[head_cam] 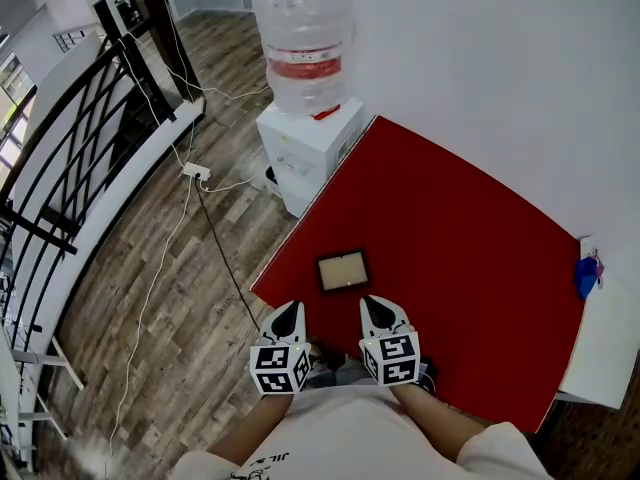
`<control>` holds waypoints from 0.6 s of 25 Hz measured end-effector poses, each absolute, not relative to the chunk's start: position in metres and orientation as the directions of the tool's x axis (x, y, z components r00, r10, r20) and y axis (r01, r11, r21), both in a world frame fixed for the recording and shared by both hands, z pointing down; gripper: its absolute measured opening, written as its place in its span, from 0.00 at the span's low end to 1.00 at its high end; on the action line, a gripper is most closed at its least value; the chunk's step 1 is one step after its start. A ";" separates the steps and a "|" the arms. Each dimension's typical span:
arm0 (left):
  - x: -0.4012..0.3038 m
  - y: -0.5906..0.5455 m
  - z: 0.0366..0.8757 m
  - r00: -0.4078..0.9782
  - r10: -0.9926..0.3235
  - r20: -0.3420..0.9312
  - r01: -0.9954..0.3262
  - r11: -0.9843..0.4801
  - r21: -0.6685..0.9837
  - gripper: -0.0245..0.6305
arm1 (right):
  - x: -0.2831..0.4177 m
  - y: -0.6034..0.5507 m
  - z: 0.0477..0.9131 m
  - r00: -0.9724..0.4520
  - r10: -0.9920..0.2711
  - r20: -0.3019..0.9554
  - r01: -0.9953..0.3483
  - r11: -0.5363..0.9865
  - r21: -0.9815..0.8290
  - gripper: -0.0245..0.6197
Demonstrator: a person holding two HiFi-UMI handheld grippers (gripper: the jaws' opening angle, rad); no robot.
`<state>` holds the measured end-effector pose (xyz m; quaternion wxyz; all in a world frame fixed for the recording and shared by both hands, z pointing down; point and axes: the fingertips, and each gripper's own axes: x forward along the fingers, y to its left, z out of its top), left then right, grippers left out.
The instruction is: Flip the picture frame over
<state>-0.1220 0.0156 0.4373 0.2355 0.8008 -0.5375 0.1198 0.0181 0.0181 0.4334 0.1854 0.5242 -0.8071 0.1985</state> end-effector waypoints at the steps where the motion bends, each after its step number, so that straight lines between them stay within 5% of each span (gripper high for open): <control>1: -0.123 0.014 0.439 0.388 -0.806 0.447 -0.919 -0.305 0.249 0.05 | 0.017 0.015 0.435 -0.386 -0.768 0.511 -0.917 0.377 -0.127 0.05; 15: -0.127 -0.015 0.455 0.361 -0.806 0.470 -0.930 -0.277 0.240 0.05 | 0.002 -0.015 0.466 -0.421 -0.712 0.562 -0.899 0.411 -0.153 0.05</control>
